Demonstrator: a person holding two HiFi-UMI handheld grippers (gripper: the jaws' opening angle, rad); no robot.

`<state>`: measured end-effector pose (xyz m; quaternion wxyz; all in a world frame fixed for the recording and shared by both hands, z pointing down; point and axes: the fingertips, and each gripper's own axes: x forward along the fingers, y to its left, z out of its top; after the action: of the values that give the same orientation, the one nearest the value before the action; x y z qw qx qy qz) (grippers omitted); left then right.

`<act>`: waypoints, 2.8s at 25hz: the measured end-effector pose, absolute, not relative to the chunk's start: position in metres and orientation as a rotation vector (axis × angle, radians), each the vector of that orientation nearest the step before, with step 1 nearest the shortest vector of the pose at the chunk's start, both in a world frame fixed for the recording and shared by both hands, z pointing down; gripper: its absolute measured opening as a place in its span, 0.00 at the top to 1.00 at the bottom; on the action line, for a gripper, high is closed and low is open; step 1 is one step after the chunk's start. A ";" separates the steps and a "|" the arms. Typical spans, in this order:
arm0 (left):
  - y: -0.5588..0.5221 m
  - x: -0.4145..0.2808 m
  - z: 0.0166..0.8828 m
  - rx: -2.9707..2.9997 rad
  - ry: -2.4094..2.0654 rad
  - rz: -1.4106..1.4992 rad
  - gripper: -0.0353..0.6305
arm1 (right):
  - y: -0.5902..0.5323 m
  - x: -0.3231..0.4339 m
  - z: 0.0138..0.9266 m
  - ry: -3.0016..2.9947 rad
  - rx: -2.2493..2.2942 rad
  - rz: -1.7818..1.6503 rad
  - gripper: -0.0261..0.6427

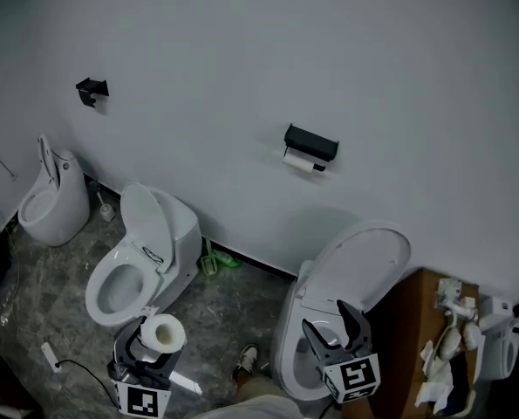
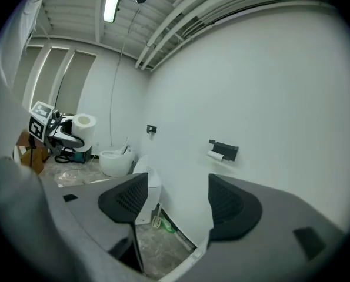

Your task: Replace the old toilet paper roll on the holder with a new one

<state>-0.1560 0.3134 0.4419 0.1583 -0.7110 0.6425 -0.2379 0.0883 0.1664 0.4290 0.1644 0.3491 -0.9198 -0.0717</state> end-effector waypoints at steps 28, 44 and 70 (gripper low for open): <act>-0.010 -0.185 0.430 -2.190 1.657 -0.694 0.46 | -0.134 0.002 0.416 -2.532 0.923 -0.388 0.52; -0.076 -0.216 0.457 -2.374 1.595 -0.543 0.46 | -0.237 -0.061 0.457 -1.991 0.858 -0.775 0.52; -0.084 -0.241 0.462 -2.437 1.530 -0.446 0.46 | -0.304 -0.096 0.499 -1.700 0.939 -0.914 0.56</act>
<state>-0.2408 -0.0841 0.4618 0.1148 -0.8314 0.5219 -0.1522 -0.0957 -0.3042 0.4986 0.4775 0.3843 -0.6960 -0.3741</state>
